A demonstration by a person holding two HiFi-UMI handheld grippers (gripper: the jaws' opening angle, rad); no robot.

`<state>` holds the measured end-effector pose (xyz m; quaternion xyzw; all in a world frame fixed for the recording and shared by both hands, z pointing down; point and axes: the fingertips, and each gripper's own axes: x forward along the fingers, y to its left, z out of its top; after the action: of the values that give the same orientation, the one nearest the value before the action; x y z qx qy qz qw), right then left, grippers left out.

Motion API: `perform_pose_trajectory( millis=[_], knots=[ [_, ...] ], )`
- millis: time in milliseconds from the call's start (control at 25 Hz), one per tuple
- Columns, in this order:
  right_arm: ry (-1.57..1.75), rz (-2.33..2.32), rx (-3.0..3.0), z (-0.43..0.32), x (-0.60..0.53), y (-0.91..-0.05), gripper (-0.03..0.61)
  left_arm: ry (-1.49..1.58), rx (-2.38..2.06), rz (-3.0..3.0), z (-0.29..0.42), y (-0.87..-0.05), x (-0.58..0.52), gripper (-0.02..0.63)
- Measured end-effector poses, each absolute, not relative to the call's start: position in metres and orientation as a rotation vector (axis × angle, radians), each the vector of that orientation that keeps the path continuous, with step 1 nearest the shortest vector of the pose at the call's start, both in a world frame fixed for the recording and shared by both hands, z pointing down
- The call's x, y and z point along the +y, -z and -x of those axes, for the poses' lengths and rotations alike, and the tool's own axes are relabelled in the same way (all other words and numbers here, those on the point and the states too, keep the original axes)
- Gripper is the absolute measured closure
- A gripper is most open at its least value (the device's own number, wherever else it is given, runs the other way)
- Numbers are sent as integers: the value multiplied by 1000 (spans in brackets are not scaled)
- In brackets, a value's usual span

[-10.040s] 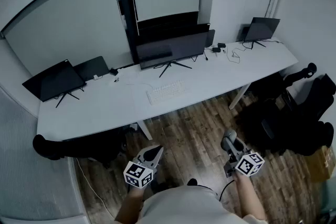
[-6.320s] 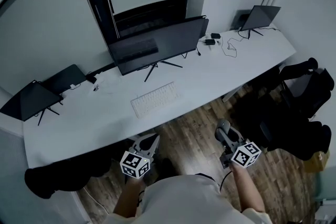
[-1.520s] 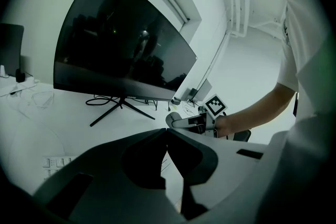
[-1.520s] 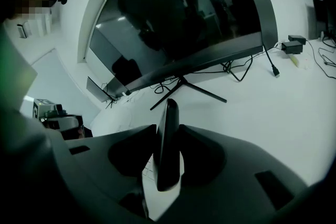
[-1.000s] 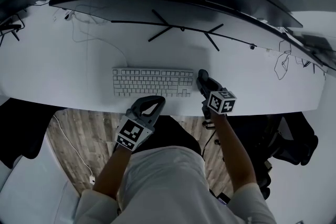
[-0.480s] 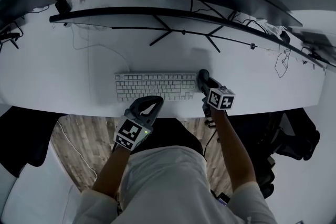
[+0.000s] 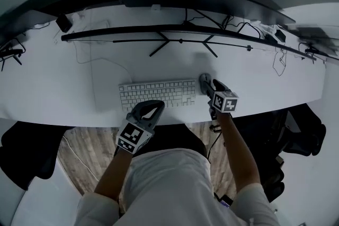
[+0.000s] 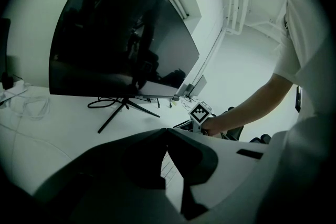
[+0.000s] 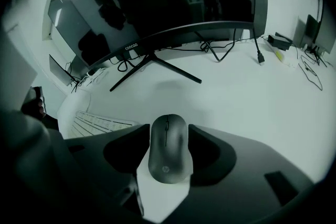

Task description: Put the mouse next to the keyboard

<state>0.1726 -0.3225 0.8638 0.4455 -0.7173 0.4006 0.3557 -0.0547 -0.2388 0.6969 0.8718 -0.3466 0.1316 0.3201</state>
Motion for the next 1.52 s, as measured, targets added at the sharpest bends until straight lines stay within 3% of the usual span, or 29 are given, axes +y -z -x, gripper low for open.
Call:
perform_pose_trajectory(
  millis=[400,760,1520],
  knots=[
    [-960,-1218,-1958,-168,-322,-793,356,-356,-877,-2360,53,-672,-237,597],
    [-881,-1257,-2136,-170,-304,-710,491,-376,-897,-2390,40,-650,-231,597],
    [-695,-1137,-2492,-234,-259,-610,535,-220,-1234,-2347,-33,-595,-188,597]
  ],
)
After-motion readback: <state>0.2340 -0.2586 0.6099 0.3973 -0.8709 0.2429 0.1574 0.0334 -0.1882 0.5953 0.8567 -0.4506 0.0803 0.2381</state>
